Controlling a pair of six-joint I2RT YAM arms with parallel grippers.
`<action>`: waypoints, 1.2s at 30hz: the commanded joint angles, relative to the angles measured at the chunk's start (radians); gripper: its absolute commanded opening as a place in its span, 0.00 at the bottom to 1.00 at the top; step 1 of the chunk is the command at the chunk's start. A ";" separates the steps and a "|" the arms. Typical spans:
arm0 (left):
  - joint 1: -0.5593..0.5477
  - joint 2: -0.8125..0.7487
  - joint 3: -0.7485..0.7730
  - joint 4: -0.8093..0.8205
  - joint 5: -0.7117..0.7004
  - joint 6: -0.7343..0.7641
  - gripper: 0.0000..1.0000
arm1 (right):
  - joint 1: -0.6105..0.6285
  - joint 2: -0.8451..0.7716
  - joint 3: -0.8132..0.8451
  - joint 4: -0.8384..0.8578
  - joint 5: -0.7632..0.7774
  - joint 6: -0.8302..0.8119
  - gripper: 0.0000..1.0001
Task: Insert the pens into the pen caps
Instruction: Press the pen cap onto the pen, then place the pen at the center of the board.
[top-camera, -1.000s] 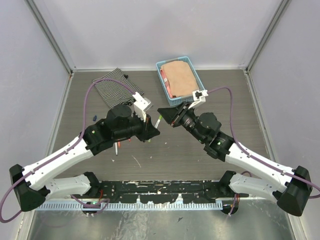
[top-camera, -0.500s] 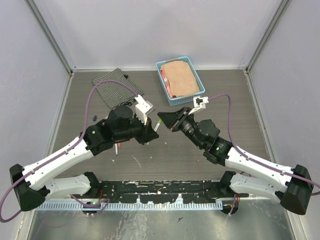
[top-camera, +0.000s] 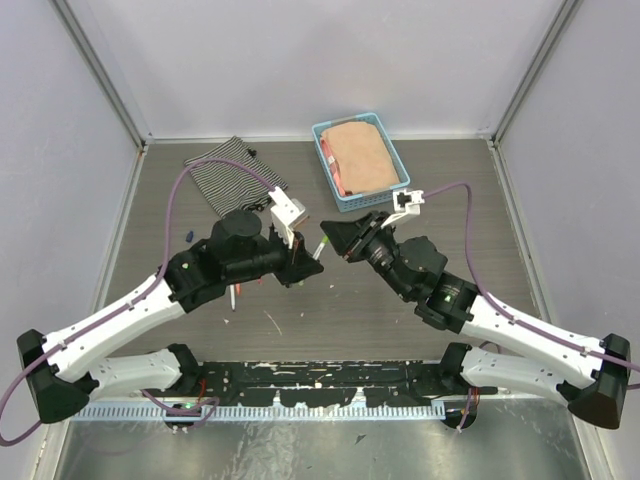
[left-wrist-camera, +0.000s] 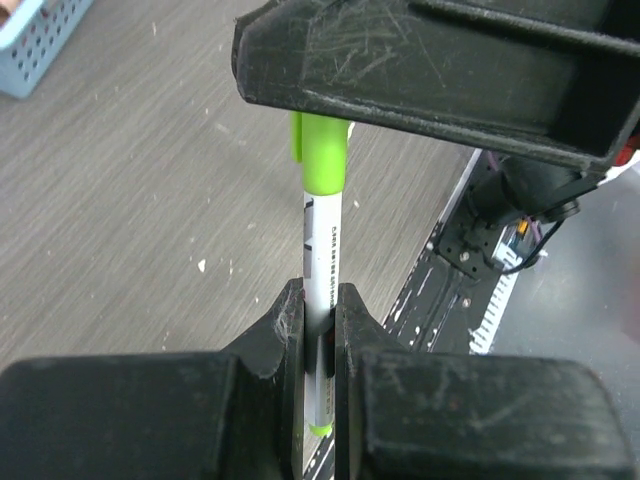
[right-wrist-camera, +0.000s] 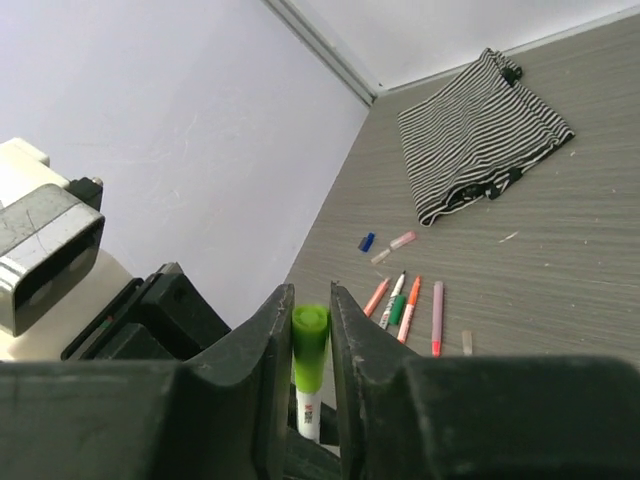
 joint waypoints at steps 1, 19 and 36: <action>0.016 -0.033 0.023 0.264 -0.058 -0.015 0.00 | 0.057 -0.012 0.081 -0.124 -0.047 -0.066 0.29; 0.016 -0.151 -0.152 0.103 -0.216 -0.011 0.00 | 0.055 -0.009 0.207 -0.375 0.168 -0.299 0.60; 0.017 -0.069 -0.182 0.052 -0.287 -0.080 0.00 | -0.456 0.053 0.020 -0.323 -0.407 -0.206 0.61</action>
